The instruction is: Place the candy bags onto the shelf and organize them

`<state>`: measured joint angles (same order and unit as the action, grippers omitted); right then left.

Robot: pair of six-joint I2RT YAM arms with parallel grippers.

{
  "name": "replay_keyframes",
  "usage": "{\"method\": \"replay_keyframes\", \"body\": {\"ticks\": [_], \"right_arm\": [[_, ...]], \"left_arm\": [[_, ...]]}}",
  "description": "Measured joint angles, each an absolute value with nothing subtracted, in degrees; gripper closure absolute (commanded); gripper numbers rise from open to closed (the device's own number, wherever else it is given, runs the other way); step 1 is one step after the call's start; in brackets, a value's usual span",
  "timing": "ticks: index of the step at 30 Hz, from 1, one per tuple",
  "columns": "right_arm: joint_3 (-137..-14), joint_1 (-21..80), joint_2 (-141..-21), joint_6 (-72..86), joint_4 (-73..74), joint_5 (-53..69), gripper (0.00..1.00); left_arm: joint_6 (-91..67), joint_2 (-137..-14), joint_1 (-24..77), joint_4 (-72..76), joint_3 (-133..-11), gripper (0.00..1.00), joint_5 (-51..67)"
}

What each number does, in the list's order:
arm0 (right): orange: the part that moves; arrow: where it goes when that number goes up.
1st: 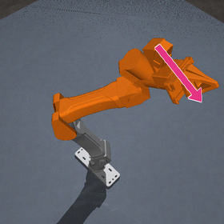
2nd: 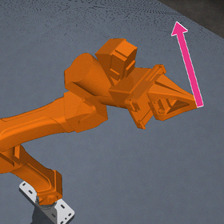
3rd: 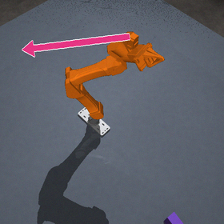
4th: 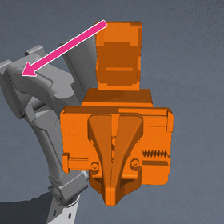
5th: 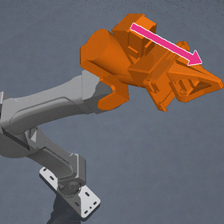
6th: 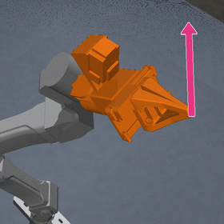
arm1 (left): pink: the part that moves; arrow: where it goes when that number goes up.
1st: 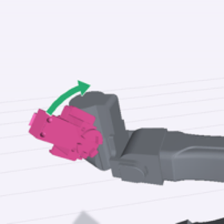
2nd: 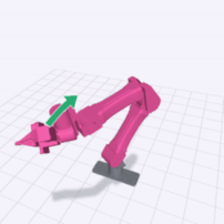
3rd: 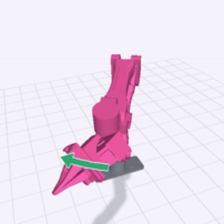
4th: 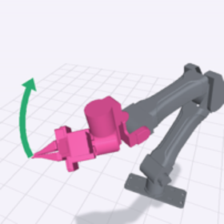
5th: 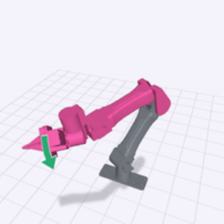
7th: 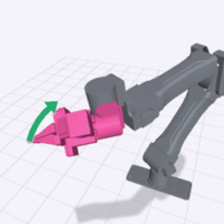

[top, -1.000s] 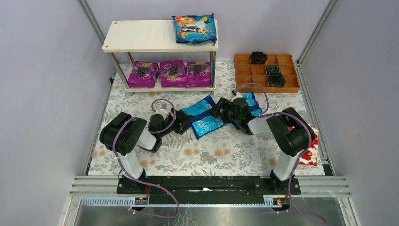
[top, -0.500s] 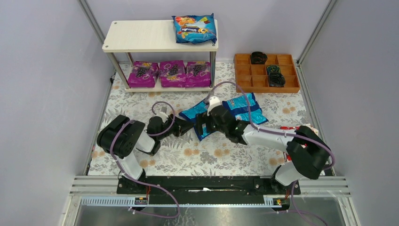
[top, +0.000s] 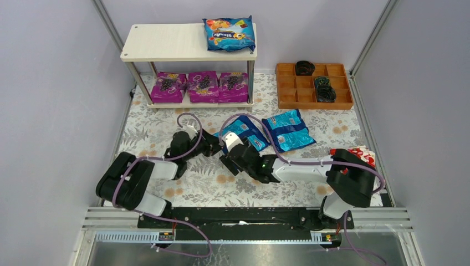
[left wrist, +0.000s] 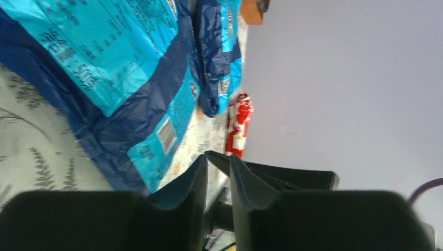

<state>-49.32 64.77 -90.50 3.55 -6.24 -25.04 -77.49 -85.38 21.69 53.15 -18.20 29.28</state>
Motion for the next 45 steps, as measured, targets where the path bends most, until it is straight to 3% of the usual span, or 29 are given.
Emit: {"method": "replay_keyframes", "body": {"ticks": [3, 8, 15, 22, 26, 30, 33, 45], "right_arm": [[-51.5, 65.1, -93.7, 3.7, -4.5, -26.3, 0.17], [-60.5, 65.7, -101.7, 6.5, 3.6, -29.6, 0.19], [-64.2, 66.9, -106.8, 8.8, 9.5, -33.8, 0.27], [-65.8, 67.9, -109.1, 9.8, 12.4, -39.2, 0.51], [-65.7, 68.0, -109.0, 10.2, 12.4, -40.0, 0.75], [-63.7, 68.0, -106.6, 10.2, 10.2, -40.3, 0.89], [-61.6, 68.0, -103.8, 10.0, 8.9, -39.7, 0.99], [-57.2, 68.0, -98.0, 9.7, 4.6, -36.5, 1.00]], "left_arm": [[-75.0, -81.4, 21.3, 46.3, -18.2, 0.47, 28.3], [-70.1, -73.7, 16.2, 35.8, -18.1, 0.29, 27.9], [-65.5, -64.1, 6.7, 16.0, -18.3, 0.23, 22.9], [-65.6, -62.4, 6.0, 5.4, -18.6, 0.23, 18.7], [-67.0, -65.7, 6.2, 8.8, -18.3, 0.20, 22.2], [-69.9, -70.8, 8.2, 17.0, -15.9, 0.04, 26.6], [-72.8, -73.9, 12.1, 23.8, -14.0, 0.01, 28.4], [-83.6, -91.4, 20.5, 48.3, -15.5, 0.01, 29.6]]}}
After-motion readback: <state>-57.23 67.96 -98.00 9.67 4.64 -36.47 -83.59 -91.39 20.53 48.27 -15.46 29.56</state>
